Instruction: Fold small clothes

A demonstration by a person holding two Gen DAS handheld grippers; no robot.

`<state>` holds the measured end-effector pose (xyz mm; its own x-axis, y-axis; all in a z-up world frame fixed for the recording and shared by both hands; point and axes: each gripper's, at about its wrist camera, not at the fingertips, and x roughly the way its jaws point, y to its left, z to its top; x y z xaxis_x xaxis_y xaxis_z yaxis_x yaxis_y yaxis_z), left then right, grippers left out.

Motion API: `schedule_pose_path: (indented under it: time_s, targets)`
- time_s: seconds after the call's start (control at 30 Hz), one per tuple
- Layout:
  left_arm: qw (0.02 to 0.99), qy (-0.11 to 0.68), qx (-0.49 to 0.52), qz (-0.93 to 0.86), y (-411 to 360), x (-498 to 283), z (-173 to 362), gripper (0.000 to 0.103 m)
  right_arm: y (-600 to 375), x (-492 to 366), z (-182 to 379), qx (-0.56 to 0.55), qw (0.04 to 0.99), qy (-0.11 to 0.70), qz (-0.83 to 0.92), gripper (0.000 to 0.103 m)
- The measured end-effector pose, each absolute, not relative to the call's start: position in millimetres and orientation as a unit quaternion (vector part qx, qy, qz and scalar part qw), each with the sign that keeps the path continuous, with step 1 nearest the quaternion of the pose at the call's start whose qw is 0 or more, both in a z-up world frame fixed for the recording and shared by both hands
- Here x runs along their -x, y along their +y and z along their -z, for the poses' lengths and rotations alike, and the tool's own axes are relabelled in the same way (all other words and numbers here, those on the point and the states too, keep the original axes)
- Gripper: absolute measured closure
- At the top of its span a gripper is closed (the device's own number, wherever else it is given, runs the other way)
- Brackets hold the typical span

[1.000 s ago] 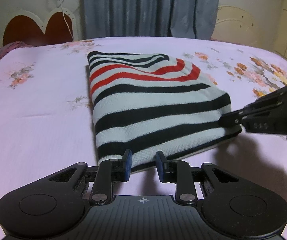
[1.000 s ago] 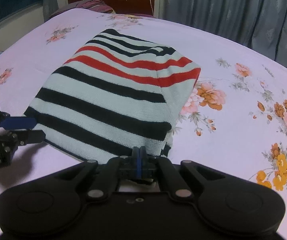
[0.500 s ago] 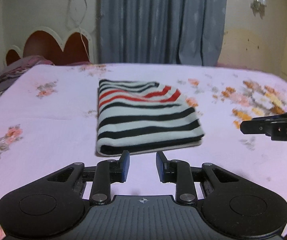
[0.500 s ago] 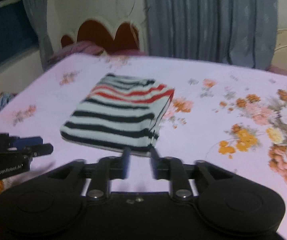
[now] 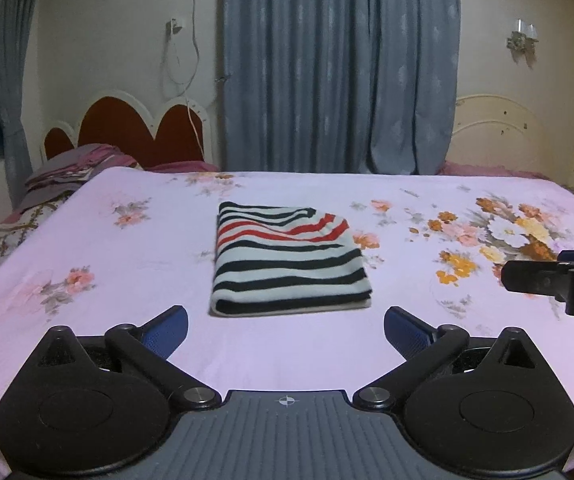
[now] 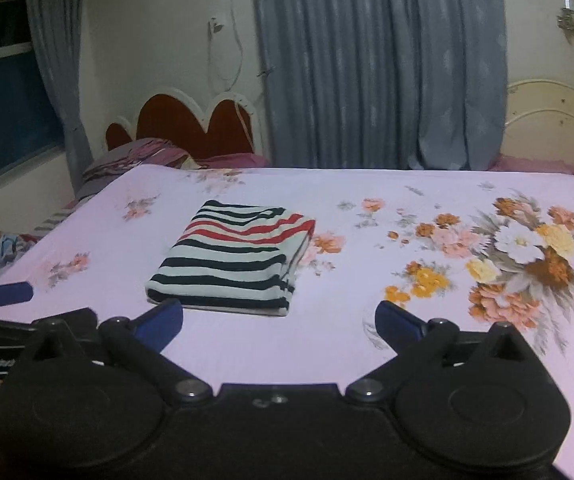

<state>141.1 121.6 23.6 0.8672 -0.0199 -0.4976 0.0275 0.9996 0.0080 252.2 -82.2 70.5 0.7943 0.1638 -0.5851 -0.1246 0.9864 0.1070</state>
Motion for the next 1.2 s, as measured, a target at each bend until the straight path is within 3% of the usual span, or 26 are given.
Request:
schedule_pose_path:
  time_s: [0.5,1.2]
  targets:
    - [0.973,0.228,0.012,0.016,123,-83,-49,0.0,-89,-204,-79,-0.036,0.945,0.318,-0.066,0.001]
    - [0.977,0.211,0.021,0.017,116,-69,-60,0.0,-94,-190,-99,-0.028,0.951,0.299,-0.068,0.001]
